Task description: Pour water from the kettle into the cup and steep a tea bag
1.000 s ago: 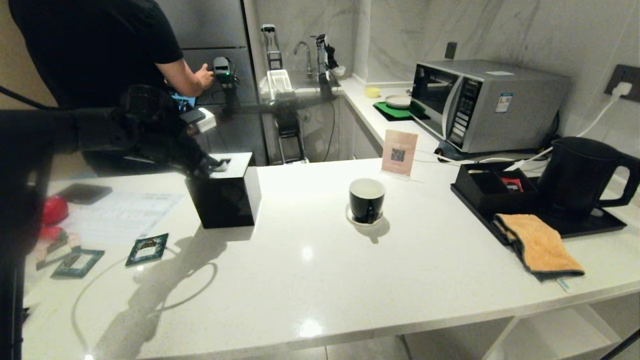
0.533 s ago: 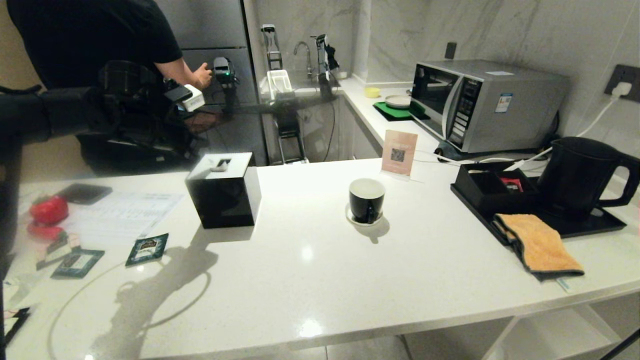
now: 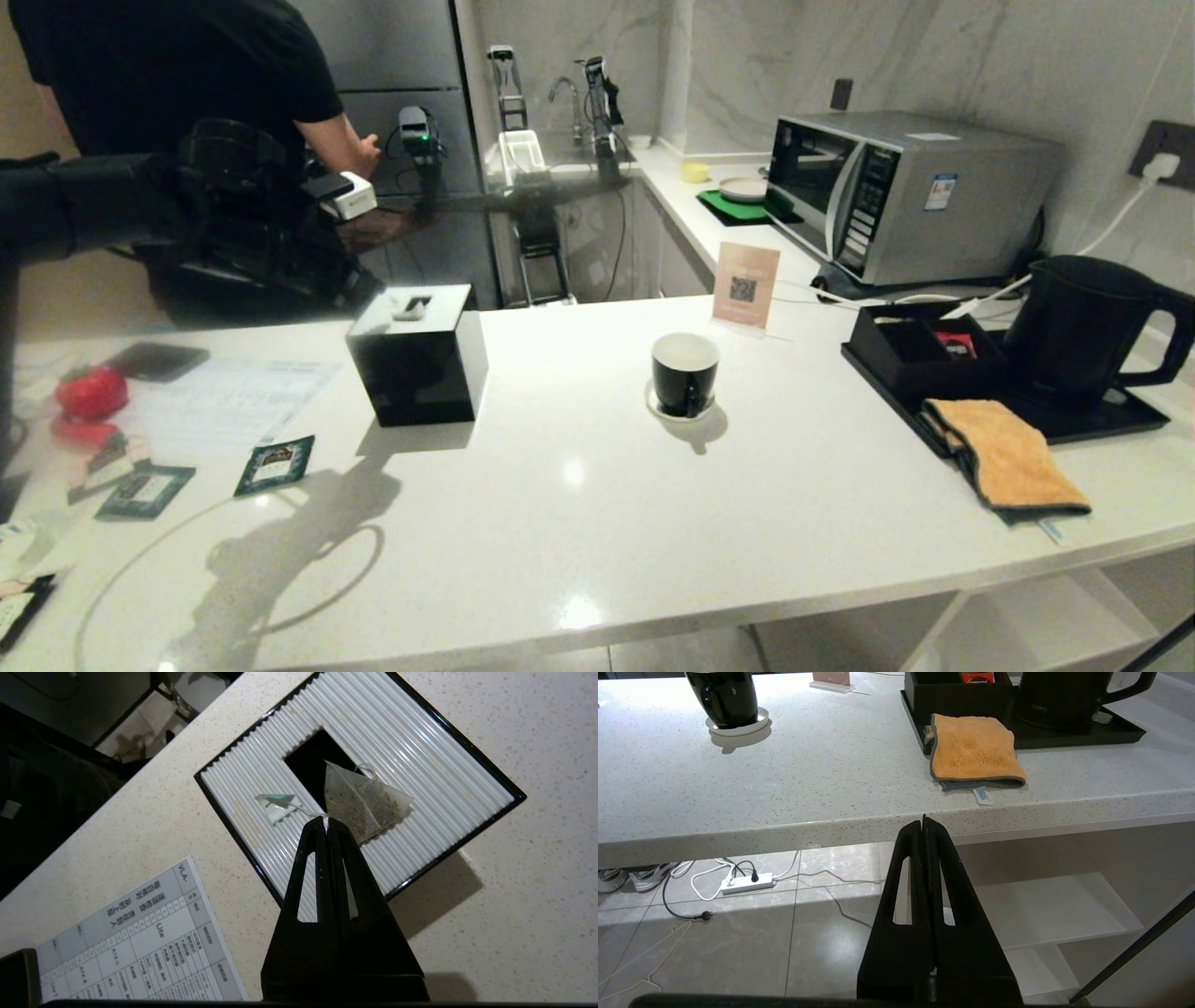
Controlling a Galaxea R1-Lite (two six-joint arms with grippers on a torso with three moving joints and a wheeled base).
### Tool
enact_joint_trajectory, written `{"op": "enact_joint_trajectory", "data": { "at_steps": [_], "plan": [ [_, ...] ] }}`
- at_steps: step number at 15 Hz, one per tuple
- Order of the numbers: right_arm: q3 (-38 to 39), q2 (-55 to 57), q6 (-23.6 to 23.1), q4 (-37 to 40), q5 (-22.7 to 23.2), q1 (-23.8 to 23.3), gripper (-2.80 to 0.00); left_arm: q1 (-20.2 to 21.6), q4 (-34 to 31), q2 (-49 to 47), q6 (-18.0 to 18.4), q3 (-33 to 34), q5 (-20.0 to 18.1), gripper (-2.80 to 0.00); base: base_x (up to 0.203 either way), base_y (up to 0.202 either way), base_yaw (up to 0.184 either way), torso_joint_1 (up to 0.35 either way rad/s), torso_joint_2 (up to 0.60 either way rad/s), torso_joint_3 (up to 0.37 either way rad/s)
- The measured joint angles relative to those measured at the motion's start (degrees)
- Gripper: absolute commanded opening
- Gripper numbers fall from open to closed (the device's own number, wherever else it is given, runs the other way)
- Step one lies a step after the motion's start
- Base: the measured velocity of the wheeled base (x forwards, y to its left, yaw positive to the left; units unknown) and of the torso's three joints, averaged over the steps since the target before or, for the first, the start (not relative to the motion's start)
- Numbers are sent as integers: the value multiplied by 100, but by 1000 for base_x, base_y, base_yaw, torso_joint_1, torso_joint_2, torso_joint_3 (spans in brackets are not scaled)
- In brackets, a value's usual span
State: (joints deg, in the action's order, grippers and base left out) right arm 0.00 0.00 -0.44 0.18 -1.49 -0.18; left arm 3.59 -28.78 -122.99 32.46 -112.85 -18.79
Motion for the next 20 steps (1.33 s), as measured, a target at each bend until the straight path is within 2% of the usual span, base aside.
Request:
{"op": "enact_joint_trajectory", "data": {
  "at_steps": [4, 9, 15, 20],
  "plan": [
    [0, 0, 2, 0, 0, 0, -280, -62, -484, -5, 6, 6, -191, -280, 0, 0, 0, 0, 0, 0],
    [0, 0, 2, -1, 0, 0, -280, -59, -823, -78, 36, 17, -199, -280, 0, 0, 0, 0, 0, 0],
    [0, 0, 2, 0, 0, 0, -280, -64, -723, -198, 74, -41, -231, -280, 0, 0, 0, 0, 0, 0],
    [0, 0, 2, 0, 0, 0, -280, -62, -214, -304, 55, -52, -299, -280, 0, 0, 0, 0, 0, 0]
  ]
}}
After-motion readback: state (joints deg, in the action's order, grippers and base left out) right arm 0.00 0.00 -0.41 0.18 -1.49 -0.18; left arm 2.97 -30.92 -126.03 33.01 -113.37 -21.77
